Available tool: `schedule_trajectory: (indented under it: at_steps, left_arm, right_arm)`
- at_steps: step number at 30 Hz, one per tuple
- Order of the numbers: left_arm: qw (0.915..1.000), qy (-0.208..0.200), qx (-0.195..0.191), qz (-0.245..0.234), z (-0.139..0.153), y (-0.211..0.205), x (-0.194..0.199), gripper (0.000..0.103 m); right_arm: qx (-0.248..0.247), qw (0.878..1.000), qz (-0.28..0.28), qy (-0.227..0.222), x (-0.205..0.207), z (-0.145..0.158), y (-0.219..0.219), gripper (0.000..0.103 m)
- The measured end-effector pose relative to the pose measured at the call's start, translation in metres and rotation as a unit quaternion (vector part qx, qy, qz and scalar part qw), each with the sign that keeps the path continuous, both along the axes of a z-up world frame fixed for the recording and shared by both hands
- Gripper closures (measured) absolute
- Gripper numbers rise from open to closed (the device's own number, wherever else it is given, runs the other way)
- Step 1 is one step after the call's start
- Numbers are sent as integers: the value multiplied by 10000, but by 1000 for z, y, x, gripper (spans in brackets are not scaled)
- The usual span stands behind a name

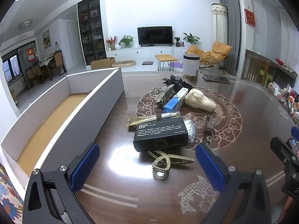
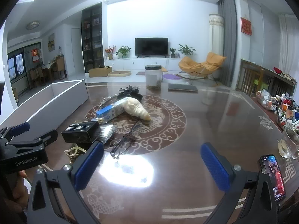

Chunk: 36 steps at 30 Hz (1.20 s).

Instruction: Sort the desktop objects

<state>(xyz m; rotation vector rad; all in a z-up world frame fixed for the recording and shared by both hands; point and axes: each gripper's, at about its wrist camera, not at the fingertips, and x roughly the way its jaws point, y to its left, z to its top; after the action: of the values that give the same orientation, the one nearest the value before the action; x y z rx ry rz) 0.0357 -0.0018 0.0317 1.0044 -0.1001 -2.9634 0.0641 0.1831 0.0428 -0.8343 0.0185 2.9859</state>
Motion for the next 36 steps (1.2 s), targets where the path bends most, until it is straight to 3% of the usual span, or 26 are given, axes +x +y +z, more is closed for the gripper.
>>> schedule_trajectory:
  at_steps: [29, 36]
  left_arm:
    - [9998, -158, 18, -102, -6, 0, 8, 0]
    - [9989, -228, 58, -396, -6, 1, 10, 0]
  right_arm:
    - [2, 9999, 46, -99, 12, 4, 0, 0]
    - [160, 9998, 33, -150, 16, 7, -4, 0]
